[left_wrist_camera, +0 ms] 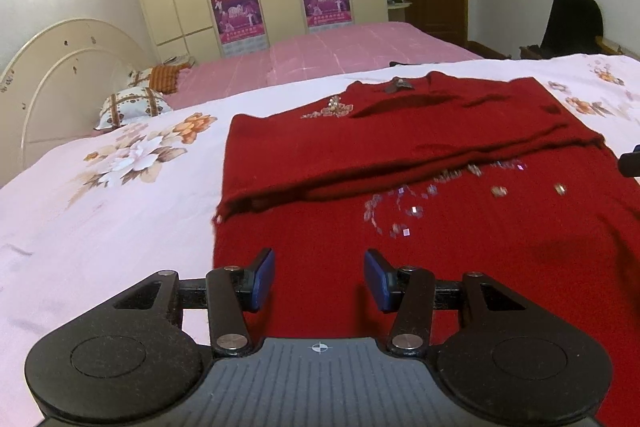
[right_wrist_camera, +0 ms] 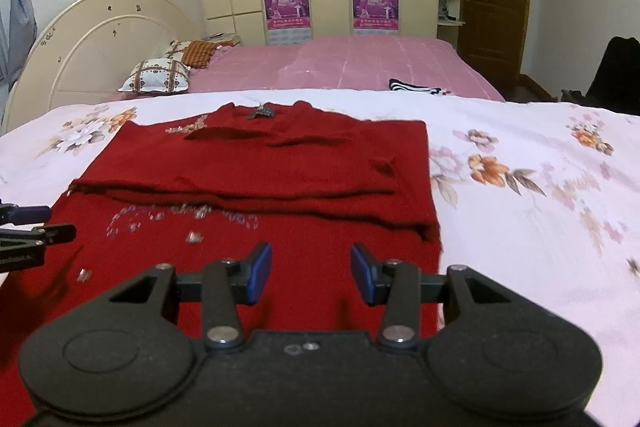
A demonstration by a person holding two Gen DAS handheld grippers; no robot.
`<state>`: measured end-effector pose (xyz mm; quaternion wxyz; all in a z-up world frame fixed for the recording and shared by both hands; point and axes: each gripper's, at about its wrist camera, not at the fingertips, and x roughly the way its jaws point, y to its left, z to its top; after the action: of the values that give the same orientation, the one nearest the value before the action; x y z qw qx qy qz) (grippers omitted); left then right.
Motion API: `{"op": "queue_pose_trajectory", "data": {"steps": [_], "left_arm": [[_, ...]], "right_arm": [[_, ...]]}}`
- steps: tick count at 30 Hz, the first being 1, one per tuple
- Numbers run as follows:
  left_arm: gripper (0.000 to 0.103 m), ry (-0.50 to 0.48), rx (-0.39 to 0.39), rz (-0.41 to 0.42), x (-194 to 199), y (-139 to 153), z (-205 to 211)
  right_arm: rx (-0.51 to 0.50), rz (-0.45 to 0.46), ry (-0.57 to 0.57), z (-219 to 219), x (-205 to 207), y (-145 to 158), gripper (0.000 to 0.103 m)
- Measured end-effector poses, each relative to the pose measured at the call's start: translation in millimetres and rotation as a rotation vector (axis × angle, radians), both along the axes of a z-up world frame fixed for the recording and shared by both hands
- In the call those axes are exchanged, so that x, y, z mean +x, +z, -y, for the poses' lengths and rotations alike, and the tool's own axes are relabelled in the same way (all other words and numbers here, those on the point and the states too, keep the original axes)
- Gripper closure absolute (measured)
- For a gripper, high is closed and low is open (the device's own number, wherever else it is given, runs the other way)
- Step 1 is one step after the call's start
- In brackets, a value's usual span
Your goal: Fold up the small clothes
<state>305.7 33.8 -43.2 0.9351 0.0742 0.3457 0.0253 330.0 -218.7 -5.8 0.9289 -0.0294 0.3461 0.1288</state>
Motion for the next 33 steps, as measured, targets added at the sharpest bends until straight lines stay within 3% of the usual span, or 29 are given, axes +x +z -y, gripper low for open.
{"op": "queue_pose_trajectory", "data": {"steps": [4, 8, 16, 25, 33], "left_arm": [[0.054, 0.01, -0.025, -0.031, -26.1, -4.1, -11.1], [0.054, 0.025, -0.103, -0.077, -59.7, -10.4, -34.4], [0.054, 0.01, -0.298, -0.153, -139.8, -19.4, -74.4], [0.054, 0.025, -0.71, -0.2, -179.5, -39.7, -117.9], [0.054, 0.009, -0.98, -0.223, -175.6, -68.6, -124.1]], "right_arm": [[-0.006, -0.017, -0.014, 10.1, -26.6, 0.2, 0.06], [0.015, -0.055, -0.06, 29.7, -53.0, -3.3, 0.058], [0.232, -0.173, -0.156, 74.2, -106.6, -17.5, 0.051], [0.36, -0.287, -0.164, 85.3, -155.1, -34.4, 0.05], [0.509, -0.331, -0.15, 83.1, -177.7, -45.9, 0.05]]}}
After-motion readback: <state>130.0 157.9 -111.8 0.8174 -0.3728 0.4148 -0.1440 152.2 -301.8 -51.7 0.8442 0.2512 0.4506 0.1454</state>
